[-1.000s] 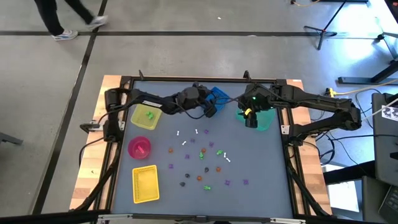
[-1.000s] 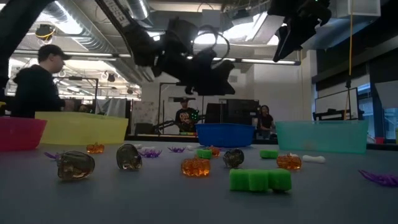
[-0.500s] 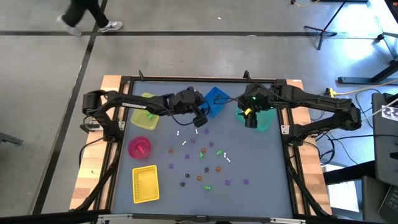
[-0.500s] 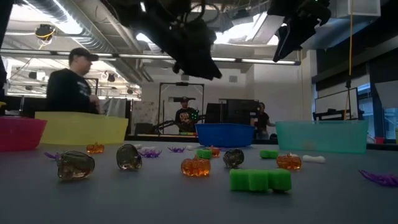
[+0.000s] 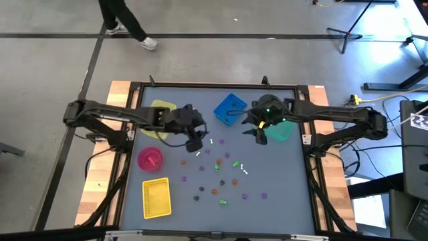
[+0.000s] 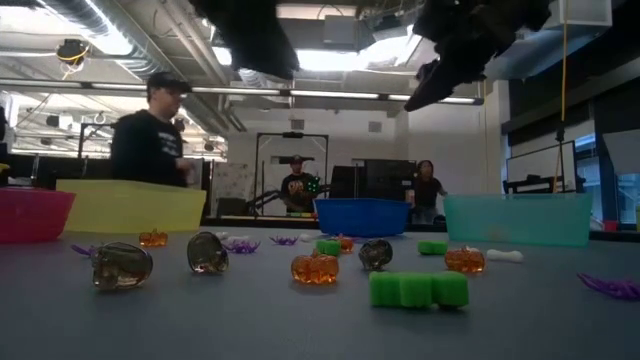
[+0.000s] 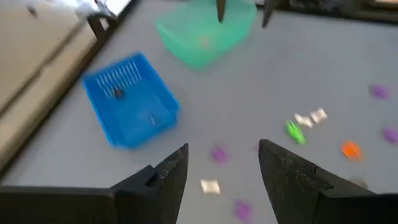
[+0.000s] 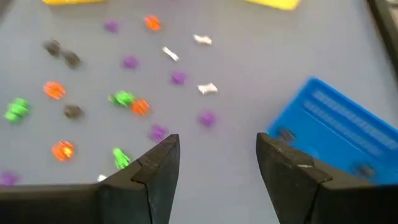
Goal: Sort Halloween decoration
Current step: Put the orange pumpkin toy into the green bin
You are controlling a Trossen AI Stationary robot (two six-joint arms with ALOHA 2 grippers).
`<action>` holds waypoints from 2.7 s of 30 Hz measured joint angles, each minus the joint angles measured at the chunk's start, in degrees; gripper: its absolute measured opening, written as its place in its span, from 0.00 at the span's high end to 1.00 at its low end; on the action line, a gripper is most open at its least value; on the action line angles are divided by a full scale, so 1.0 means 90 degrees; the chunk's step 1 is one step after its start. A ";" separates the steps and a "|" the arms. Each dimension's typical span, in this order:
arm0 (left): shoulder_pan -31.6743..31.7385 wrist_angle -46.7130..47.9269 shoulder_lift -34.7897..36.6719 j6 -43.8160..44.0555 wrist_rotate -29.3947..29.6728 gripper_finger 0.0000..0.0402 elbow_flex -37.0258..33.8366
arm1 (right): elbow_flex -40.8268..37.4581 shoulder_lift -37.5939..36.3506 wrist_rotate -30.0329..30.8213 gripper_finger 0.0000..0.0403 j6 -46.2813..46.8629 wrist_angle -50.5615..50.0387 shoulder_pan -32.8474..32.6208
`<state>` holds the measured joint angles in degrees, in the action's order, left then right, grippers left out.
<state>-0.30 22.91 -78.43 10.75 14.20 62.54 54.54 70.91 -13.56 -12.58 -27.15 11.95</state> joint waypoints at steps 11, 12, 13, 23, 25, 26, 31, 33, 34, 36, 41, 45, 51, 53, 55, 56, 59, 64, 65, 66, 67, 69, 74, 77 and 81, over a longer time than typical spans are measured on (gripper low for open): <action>-0.0992 0.0850 0.0128 0.0599 0.0628 0.55 0.0000 | -0.0300 0.1241 0.0394 0.48 -0.0231 0.1937 -0.1471; -0.1039 0.0823 0.0127 0.0601 0.0733 0.55 0.0000 | -0.0299 0.1373 0.0559 0.48 -0.0339 0.2057 -0.1597; -0.1081 0.0817 0.0126 0.0602 0.0825 0.55 0.0000 | -0.0299 0.1517 0.0718 0.48 -0.0422 0.2120 -0.1708; -0.1314 0.0772 0.0085 0.0642 0.0986 0.55 -0.0002 | -0.0043 0.2829 0.0891 0.48 -0.0462 0.3005 -0.2055; -0.1320 0.0774 0.0085 0.0645 0.0985 0.55 -0.0002 | 0.0148 0.3034 0.0829 0.48 -0.0422 0.2956 -0.2051; -0.1318 0.0774 0.0085 0.0645 0.0985 0.55 -0.0001 | 0.0281 0.3133 0.0819 0.48 -0.0413 0.2940 -0.2051; -0.1318 0.0790 0.0085 0.0645 0.0991 0.55 -0.0002 | 0.1062 0.3524 0.0721 0.48 -0.0398 0.1812 -0.2036; -0.1318 0.0791 0.0085 0.0636 0.0994 0.55 0.0000 | 0.1336 0.3689 0.0720 0.48 -0.0398 0.1351 -0.2036; -0.1315 0.0795 0.0085 0.0635 0.0994 0.55 0.0000 | 0.1462 0.3779 0.0721 0.48 -0.0401 0.1259 -0.2036; -0.1315 0.0794 0.0085 0.0633 0.0993 0.55 0.0000 | 0.1613 0.3960 0.0718 0.48 -0.0456 0.1000 -0.2038; -0.1315 0.0819 0.0085 0.0638 0.0990 0.55 0.0000 | 0.1727 0.4341 0.0720 0.48 -0.0480 0.1064 -0.2036; -0.1320 0.0884 0.0085 0.0640 0.0983 0.55 0.0000 | 0.1732 0.4522 0.0721 0.48 -0.0480 0.1070 -0.2036; -0.1320 0.0902 0.0085 0.0740 0.0973 0.55 0.0000 | 0.1724 0.4668 0.0724 0.48 -0.0480 0.1042 -0.2036; -0.1320 0.0901 0.0085 0.0795 0.0971 0.55 0.0000 | 0.1736 0.4714 0.0725 0.48 -0.0479 0.1131 -0.2036; -0.1320 0.0900 0.0085 0.0797 0.0971 0.55 0.0000 | 0.1724 0.4728 0.0725 0.48 -0.0478 0.1048 -0.2036; -0.1320 0.0903 0.0085 0.0798 0.0968 0.55 0.0000 | 0.1727 0.4758 0.0725 0.48 -0.0484 0.1091 -0.2036; -0.1320 0.0907 0.0085 0.0799 0.0964 0.55 0.0000 | 0.1734 0.4788 0.0716 0.49 -0.0470 0.1083 -0.2036; -0.1320 0.0910 0.0085 0.0799 0.0961 0.55 0.0000 | 0.1742 0.4843 0.0674 0.58 -0.0466 0.1075 -0.2036; -0.1320 0.0915 0.0085 0.0800 0.0961 0.55 0.0000 | 0.1741 0.4843 0.0677 0.60 -0.0468 0.1072 -0.2037; -0.1320 0.0924 0.0085 0.0800 0.0961 0.55 0.0000 | 0.1741 0.4843 0.0675 0.62 -0.0468 0.1070 -0.2038; -0.1320 0.0931 0.0085 0.0800 0.0961 0.55 0.0000 | 0.1741 0.4843 0.0669 0.64 -0.0468 0.1070 -0.2038; -0.1320 0.0931 0.0085 0.0800 0.0961 0.55 0.0000 | 0.1741 0.4843 0.0665 0.68 -0.0468 0.1065 -0.2039; -0.1320 0.0933 0.0085 0.0800 0.0961 0.55 0.0000 | 0.1739 0.4843 0.0669 0.74 -0.0468 0.1058 -0.2038; -0.1320 0.0936 0.0085 0.0798 0.0961 0.55 0.0000 | 0.1739 0.4843 0.0670 0.75 -0.0468 0.1055 -0.2038; -0.1320 0.0936 0.0085 0.0798 0.0961 0.55 0.0000 | 0.1739 0.4843 0.0679 0.75 -0.0468 0.1031 -0.2038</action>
<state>-12.19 31.33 -77.67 17.93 22.85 62.54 70.19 114.50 -7.44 -16.80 -17.87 -6.39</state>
